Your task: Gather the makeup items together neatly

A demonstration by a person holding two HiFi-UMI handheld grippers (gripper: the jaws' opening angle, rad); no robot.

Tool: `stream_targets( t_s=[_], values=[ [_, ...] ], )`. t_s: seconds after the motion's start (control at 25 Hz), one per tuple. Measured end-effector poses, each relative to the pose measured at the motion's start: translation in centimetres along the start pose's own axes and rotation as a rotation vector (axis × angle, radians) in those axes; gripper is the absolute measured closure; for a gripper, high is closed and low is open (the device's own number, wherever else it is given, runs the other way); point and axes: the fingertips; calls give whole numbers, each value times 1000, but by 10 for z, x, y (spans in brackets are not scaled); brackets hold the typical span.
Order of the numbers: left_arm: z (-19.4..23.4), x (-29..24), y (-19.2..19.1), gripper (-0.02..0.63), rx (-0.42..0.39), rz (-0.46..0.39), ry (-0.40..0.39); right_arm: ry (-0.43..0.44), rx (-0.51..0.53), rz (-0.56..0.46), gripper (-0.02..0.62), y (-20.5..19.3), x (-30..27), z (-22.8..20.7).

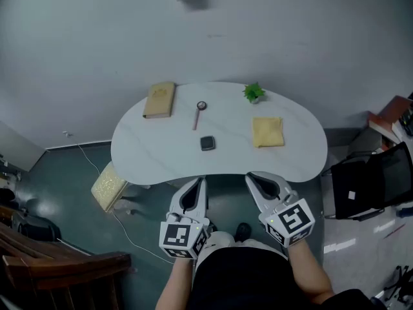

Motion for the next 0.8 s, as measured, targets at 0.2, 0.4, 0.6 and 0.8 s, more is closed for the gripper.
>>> stream_targets(
  t_s=[0.2, 0.4, 0.6, 0.8],
  values=[
    [-1, -1, -2, 609, -7, 11, 6, 23, -37, 1, 586, -4, -2, 2],
    [6, -4, -5, 609, -5, 25, 6, 21, -37, 5, 586, -7, -9, 3],
    [14, -9, -6, 607, -15, 30, -2, 2, -38, 24, 584, -9, -20, 2],
    [31, -16, -7, 607, -25, 37, -5, 1, -50, 64, 584, -13, -41, 3]
  ],
)
Point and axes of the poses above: the fingertips, and each gripper's own axes: x backward along the fingers, z to its left, y out of its top
